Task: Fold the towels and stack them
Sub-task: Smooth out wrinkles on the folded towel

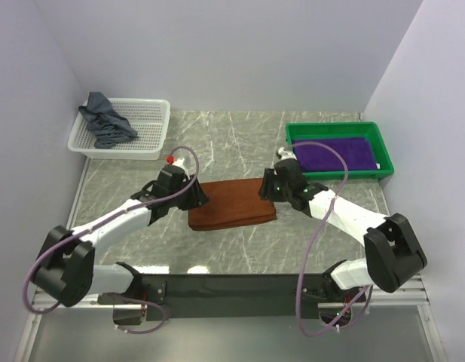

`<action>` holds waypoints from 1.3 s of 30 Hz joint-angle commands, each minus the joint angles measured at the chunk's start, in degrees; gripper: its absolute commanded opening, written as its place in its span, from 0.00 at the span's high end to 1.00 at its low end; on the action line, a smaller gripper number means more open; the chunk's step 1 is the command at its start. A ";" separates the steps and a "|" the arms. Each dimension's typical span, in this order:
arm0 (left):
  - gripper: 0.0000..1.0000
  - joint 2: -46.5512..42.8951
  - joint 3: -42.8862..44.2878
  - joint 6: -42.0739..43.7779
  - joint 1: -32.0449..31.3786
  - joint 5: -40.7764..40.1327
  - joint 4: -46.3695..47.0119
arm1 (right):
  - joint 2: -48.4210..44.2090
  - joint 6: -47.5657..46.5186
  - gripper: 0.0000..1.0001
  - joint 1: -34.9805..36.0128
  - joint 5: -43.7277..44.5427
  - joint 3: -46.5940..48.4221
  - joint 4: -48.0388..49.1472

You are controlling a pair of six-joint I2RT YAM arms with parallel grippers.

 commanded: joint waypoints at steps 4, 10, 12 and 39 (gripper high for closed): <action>0.62 3.99 -7.74 -2.40 -0.54 0.22 7.93 | 0.01 10.80 0.48 -2.85 -4.54 -12.62 13.04; 0.65 0.57 -14.25 -3.90 -0.54 -2.14 7.24 | -4.29 14.41 0.49 -3.73 -5.25 -22.21 15.78; 0.65 -0.84 -15.74 -4.60 -0.54 -3.29 6.36 | -6.48 15.12 0.50 -5.05 -5.60 -24.06 15.08; 0.66 -0.67 -16.44 -3.11 5.15 -6.20 2.75 | 19.41 33.39 0.48 0.32 -28.19 -32.58 76.06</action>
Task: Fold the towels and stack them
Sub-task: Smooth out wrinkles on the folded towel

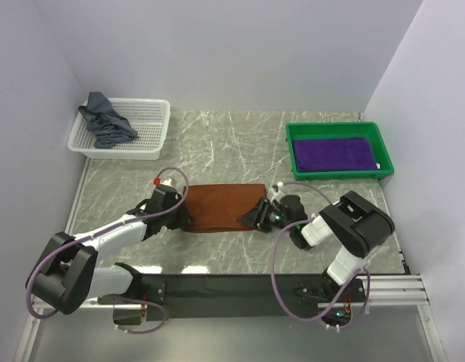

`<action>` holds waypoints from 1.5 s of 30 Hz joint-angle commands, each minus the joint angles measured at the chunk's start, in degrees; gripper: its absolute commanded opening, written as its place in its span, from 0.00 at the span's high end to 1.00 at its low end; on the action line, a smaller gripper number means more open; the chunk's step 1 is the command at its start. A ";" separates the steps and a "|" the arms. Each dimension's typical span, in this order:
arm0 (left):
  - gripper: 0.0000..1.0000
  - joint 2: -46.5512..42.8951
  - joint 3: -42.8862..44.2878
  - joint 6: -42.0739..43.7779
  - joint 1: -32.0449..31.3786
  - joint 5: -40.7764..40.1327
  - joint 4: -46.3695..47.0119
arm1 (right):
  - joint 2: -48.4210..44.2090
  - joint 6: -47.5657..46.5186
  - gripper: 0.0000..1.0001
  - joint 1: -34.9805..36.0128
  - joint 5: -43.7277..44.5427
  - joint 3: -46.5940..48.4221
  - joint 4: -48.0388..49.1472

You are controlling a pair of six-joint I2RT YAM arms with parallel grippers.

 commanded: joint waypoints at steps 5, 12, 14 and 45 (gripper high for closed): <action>0.68 0.19 -3.80 -0.12 7.22 0.59 0.29 | 4.55 7.43 0.48 -7.87 1.54 -13.49 23.25; 0.64 0.45 -2.06 0.93 8.98 1.55 -0.24 | -6.83 4.28 0.48 -9.99 3.05 -15.70 15.92; 0.62 -0.25 -1.00 1.90 8.98 1.99 -0.33 | -12.89 2.17 0.48 -10.07 2.95 -12.19 7.69; 0.38 -4.29 1.37 2.16 9.95 -4.15 -5.32 | 3.26 -4.60 0.47 -13.85 18.69 8.38 5.28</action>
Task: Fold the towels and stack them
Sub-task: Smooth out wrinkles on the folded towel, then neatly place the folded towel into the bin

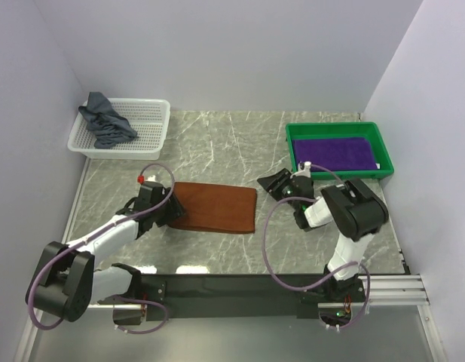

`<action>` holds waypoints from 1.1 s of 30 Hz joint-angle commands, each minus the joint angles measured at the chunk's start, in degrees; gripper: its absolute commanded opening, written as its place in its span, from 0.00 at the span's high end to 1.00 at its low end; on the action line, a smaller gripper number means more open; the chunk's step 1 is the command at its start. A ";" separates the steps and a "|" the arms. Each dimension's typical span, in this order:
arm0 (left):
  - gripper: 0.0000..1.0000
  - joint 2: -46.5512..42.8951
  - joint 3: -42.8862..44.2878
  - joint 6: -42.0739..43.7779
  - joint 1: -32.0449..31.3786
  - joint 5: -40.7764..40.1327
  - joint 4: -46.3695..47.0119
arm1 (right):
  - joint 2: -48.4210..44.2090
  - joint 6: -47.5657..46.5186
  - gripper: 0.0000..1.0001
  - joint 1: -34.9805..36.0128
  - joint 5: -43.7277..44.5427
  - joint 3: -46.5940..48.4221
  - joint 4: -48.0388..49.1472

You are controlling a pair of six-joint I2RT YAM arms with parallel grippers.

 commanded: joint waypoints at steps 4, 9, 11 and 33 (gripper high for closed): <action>0.23 -2.97 9.33 5.30 -2.54 -7.47 -10.36 | -18.15 -12.87 0.42 -0.59 3.93 3.98 -25.11; 0.11 0.70 22.43 8.21 -13.34 -14.15 -17.13 | -32.75 -21.40 0.10 -0.59 8.85 8.55 -46.60; 0.10 2.64 26.30 9.17 -19.03 -14.68 -18.72 | -38.18 -23.78 0.00 -0.67 12.62 9.87 -57.15; 0.20 48.60 60.85 13.22 -48.87 -25.32 -31.46 | -75.92 -22.91 0.01 -4.45 15.98 -6.55 -78.54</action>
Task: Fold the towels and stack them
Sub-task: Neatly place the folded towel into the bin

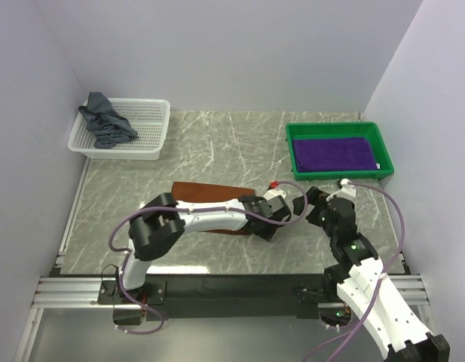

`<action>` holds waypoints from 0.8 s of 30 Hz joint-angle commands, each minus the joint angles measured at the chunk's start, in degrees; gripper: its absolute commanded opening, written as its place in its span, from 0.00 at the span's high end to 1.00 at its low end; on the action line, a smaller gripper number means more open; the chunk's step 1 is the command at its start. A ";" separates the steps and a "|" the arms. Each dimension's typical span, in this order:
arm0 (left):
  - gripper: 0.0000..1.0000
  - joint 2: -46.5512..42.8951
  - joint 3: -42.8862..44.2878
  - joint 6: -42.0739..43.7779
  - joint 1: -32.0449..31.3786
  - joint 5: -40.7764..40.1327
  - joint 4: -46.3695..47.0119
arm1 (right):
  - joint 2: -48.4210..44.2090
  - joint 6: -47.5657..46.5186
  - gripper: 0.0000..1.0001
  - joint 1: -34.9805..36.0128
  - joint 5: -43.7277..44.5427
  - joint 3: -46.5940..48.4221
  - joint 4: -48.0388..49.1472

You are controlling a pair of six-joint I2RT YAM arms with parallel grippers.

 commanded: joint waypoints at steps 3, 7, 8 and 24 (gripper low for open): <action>0.21 4.06 4.62 0.08 -0.02 -2.69 -5.26 | -3.32 1.29 0.02 -0.43 -0.09 -1.44 -0.84; 0.22 4.24 3.93 -1.41 -0.11 -3.40 -6.85 | -3.67 1.46 0.02 -0.43 -0.52 -2.06 -0.14; 0.23 4.24 3.66 -1.67 -0.11 -3.31 -7.11 | -3.58 1.64 0.02 -0.52 -0.70 -2.49 0.13; 0.85 4.86 -4.42 -5.54 0.60 -0.15 -5.10 | 0.46 5.68 0.00 -0.61 -4.92 -5.13 5.05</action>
